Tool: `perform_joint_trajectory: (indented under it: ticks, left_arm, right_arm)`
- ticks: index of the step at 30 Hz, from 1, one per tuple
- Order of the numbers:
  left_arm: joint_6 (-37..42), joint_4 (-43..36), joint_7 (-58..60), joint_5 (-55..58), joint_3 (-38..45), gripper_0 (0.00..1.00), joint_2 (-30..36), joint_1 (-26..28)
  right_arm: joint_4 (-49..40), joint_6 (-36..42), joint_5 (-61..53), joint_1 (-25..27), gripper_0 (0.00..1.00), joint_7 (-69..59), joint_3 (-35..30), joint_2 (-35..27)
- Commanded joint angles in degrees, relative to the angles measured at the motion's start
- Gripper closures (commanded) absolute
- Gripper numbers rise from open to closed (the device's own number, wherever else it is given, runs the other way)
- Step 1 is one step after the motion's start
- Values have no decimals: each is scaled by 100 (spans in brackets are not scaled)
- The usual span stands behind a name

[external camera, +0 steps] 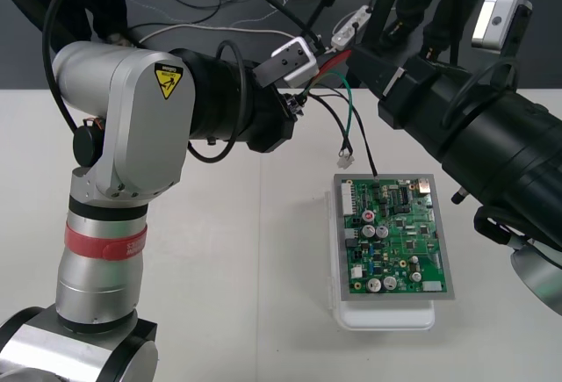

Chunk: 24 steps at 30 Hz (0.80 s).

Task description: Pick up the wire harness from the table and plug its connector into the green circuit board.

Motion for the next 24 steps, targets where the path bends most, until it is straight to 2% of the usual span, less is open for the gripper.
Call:
perform_joint_trajectory:
  ticks: [1,7,24]
  left_arm:
    - [-135,-236,418,108,-80,99,-183,-198]
    - [-135,-236,409,152,-62,99,-183,-198]
    - [-135,-236,418,205,-27,99,-183,-190]
  right_arm:
    - [91,38,24,-316,0,204,90,154]
    - [311,47,16,-562,0,230,213,233]
    - [196,56,191,-342,0,248,239,347]
